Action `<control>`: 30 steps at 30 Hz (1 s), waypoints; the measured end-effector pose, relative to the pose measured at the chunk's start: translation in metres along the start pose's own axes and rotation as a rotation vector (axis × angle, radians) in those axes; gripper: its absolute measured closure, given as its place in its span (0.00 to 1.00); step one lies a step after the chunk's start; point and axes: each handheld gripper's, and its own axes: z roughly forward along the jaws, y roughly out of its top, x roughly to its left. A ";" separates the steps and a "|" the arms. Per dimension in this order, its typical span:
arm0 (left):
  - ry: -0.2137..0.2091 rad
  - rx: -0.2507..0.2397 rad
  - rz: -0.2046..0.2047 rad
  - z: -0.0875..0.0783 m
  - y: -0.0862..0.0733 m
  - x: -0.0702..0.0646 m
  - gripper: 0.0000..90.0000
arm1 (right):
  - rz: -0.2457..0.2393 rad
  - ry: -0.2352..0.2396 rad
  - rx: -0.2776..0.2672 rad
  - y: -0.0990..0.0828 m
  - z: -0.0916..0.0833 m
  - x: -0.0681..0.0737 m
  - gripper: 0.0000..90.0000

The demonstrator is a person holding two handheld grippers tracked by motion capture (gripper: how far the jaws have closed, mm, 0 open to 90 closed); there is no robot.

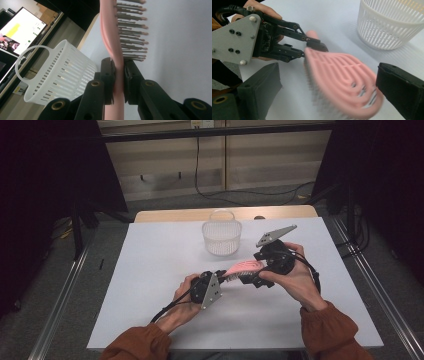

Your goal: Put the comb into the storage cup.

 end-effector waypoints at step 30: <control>-0.002 -0.074 -0.255 -0.011 -0.011 0.019 0.90 | 0.020 -0.046 -0.126 -0.018 -0.009 -0.008 0.06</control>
